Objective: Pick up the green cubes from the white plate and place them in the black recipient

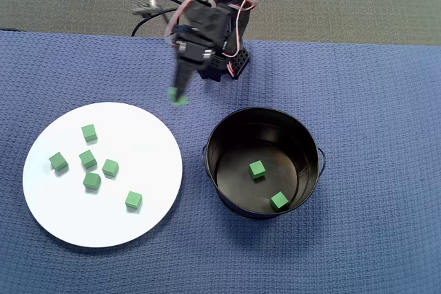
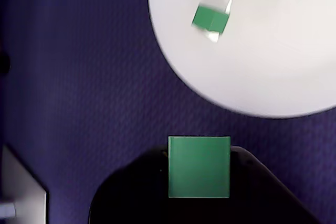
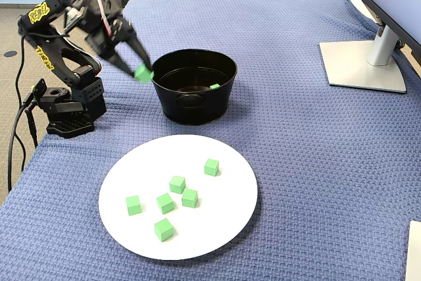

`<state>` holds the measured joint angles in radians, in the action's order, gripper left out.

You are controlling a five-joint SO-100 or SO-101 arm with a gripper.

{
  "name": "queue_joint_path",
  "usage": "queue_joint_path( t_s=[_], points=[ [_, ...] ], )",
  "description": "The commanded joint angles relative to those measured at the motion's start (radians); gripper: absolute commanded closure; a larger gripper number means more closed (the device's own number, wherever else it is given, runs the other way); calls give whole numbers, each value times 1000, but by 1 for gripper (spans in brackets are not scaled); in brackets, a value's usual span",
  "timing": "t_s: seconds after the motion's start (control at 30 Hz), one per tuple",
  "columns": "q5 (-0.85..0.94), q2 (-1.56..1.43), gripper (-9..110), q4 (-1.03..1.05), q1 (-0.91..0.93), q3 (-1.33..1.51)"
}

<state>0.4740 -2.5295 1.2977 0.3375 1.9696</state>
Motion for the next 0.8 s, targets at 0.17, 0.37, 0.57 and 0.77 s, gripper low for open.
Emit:
queue_joint_path(
  t_s=[0.17, 0.37, 0.57, 0.77],
  points=[
    [-268, 178, 102, -60, -462, -74],
    [-293, 397, 102, -186, -511, -126],
    [-267, 469, 69, -161, -606, -179],
    [-227, 405, 70, -132, -620, -153]
  ],
)
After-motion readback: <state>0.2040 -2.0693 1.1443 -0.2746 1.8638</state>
